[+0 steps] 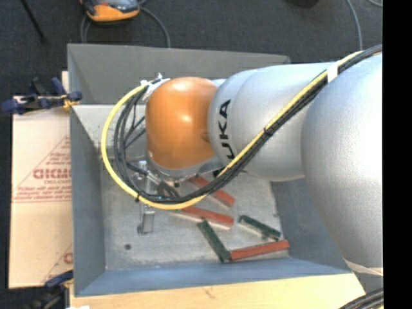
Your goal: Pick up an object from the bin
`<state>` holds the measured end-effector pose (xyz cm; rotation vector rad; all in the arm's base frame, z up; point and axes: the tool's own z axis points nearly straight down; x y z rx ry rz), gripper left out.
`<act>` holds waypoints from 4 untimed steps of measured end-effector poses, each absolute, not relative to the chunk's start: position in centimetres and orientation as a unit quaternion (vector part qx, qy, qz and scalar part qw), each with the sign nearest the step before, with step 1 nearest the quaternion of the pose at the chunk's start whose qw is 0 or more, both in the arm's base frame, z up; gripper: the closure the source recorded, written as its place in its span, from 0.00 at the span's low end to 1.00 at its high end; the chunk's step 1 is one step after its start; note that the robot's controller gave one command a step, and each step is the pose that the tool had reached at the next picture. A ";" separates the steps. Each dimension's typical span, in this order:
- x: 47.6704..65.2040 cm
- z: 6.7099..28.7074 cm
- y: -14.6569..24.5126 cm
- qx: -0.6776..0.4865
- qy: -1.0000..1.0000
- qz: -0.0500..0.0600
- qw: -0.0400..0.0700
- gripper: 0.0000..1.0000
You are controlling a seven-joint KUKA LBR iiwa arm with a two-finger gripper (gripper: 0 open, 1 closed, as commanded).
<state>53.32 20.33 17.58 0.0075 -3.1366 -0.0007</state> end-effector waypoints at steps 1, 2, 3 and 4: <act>53.5 18.0 20.2 0.000 -1.000 -0.001 -0.001 0.00; 58.2 13.2 13.4 -0.016 -1.000 -0.001 -0.003 0.00; 58.1 14.5 8.0 0.061 -0.998 0.000 -0.001 0.00; 55.6 14.2 6.7 -0.002 -1.000 0.000 -0.002 0.00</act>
Offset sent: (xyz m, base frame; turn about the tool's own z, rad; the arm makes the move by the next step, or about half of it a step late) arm 0.0996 -0.1531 -0.1058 0.0824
